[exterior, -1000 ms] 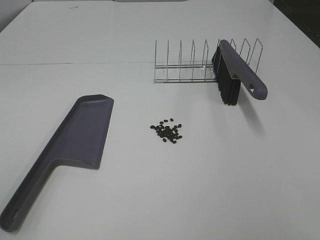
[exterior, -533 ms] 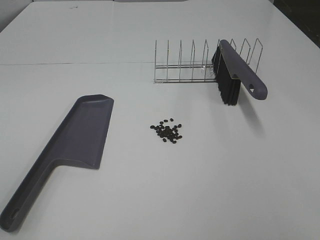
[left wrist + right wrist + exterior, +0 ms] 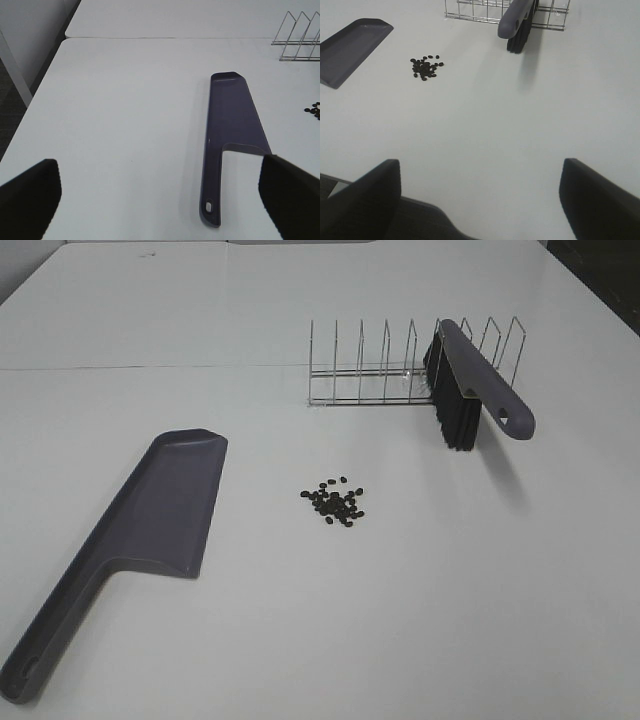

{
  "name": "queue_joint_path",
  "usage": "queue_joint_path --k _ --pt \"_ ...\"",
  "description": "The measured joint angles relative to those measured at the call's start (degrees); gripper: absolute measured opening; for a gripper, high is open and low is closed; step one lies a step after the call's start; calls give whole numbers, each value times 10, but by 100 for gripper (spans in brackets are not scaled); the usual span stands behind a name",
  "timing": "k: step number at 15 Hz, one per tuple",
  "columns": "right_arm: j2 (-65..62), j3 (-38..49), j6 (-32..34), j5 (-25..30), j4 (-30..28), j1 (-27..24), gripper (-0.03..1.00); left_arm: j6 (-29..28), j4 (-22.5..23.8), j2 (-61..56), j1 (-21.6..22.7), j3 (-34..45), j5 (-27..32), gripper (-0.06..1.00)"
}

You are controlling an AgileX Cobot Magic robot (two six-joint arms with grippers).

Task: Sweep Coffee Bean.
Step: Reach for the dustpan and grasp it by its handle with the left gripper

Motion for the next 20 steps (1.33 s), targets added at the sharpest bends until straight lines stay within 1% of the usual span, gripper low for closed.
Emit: queue_joint_path --k 11,14,15,17,20 --pt "0 0 0 0 0 0 73 -1 0 0 0 0 0 99" --pt "0 0 0 0 0 0 73 0 -1 33 0 -1 3 99" --pt "0 0 0 0 0 0 73 2 1 68 0 -10 17 98" --pt "0 0 0 0 0 0 73 1 20 170 0 -41 68 96" --pt "0 0 0 0 0 0 73 1 26 327 0 -70 85 96"
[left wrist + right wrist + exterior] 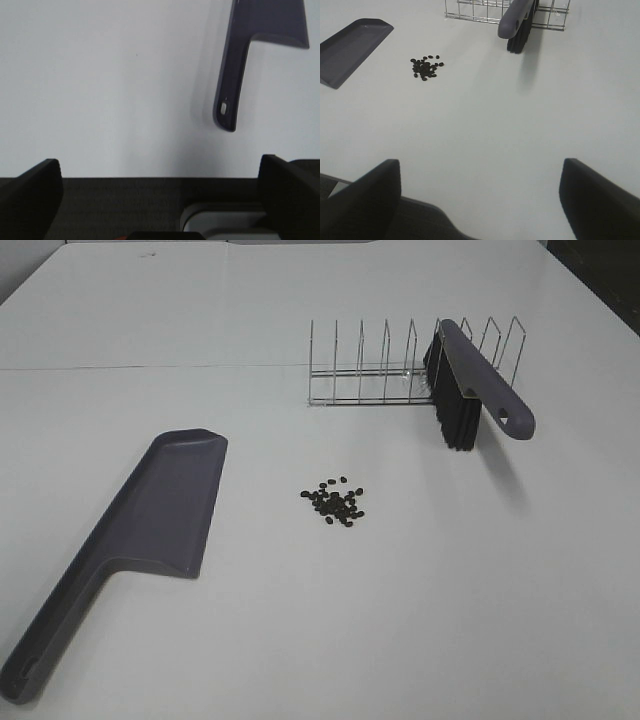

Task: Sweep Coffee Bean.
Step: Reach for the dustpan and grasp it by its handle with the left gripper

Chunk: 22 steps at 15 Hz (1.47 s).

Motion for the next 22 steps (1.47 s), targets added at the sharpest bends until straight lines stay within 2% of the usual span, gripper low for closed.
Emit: queue_joint_path --k 1,4,6,9,11,13,14,15,19,22 --pt "0 0 0 0 0 0 73 0 0 132 0 -34 -2 96" --pt "0 0 0 0 0 0 73 -11 1 269 -11 -82 -80 96" --pt "0 0 0 0 1 0 73 -25 2 323 -62 -83 -124 96" --pt "0 0 0 0 1 0 73 -98 1 456 -168 -85 -206 96" --pt "0 0 0 0 1 0 73 -114 3 547 -201 -87 -258 96" --pt "0 0 0 0 1 0 73 -120 5 606 -206 -87 -290 95" --pt "0 0 0 0 1 0 73 -124 9 665 -206 -89 -336 95" --pt "0 0 0 0 1 0 73 -124 11 686 -206 -98 -350 95" --pt "0 0 0 -1 1 0 73 -107 13 756 -206 -151 -348 92" --pt "0 0 0 -1 1 0 73 -92 14 782 -206 -163 -339 89"
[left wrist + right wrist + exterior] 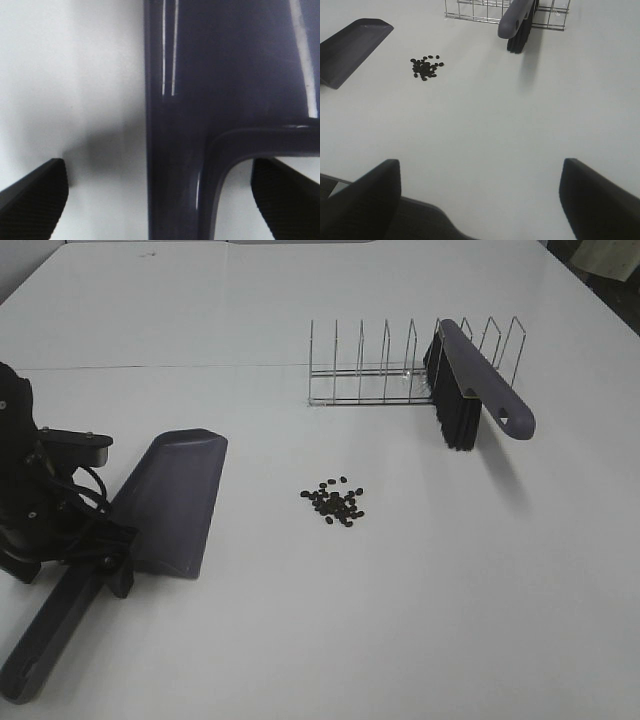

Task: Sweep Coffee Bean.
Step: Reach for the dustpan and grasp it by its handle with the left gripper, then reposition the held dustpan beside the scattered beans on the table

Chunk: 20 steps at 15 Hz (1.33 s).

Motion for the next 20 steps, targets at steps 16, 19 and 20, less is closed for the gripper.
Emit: queue_joint_path --k 16,19,20 --pt "0 0 0 0 1 0 73 34 -14 14 0 -25 23 33" --pt "0 0 0 0 1 0 73 34 -21 -48 0 -23 44 33" --pt "0 0 0 0 1 0 73 34 -22 -61 0 -22 48 33"
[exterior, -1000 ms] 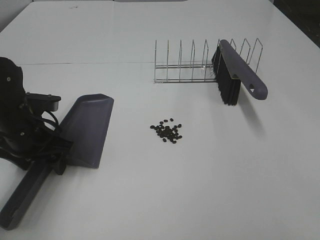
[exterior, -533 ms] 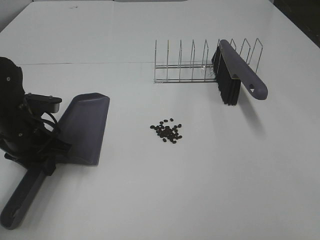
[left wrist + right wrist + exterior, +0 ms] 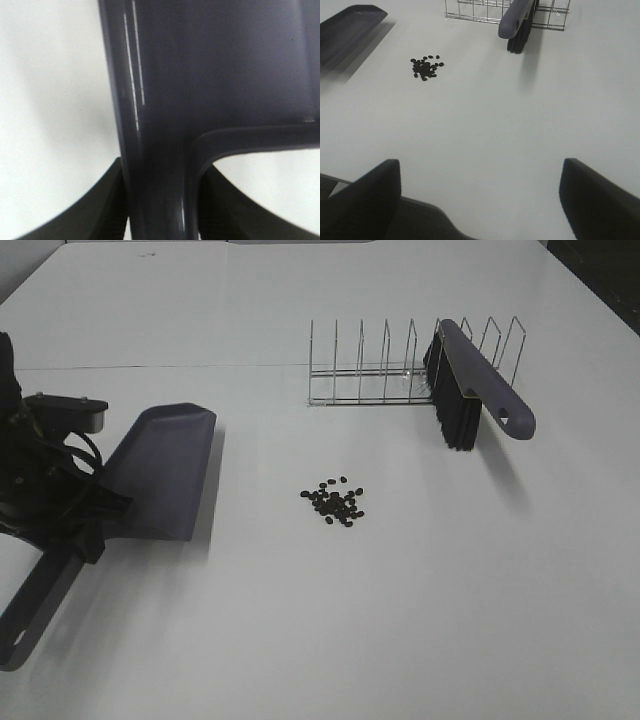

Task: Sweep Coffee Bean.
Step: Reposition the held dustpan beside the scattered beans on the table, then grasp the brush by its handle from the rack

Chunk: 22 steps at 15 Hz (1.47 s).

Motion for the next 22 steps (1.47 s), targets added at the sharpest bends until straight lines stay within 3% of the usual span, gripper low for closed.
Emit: queue_joint_path --k 3,12,16,20,22 --pt "0 0 0 0 0 0 73 0 -3 -35 0 3 33 33" --pt "9 -1 1 -2 -1 0 73 0 -3 -35 0 5 32 33" --pt "175 -62 10 -72 5 0 73 0 -4 -35 0 5 24 33" --pt "411 -151 10 -206 13 0 73 1 -4 -35 0 5 22 33" --pt "497 -206 10 -215 18 0 73 1 -5 -35 0 5 22 33"
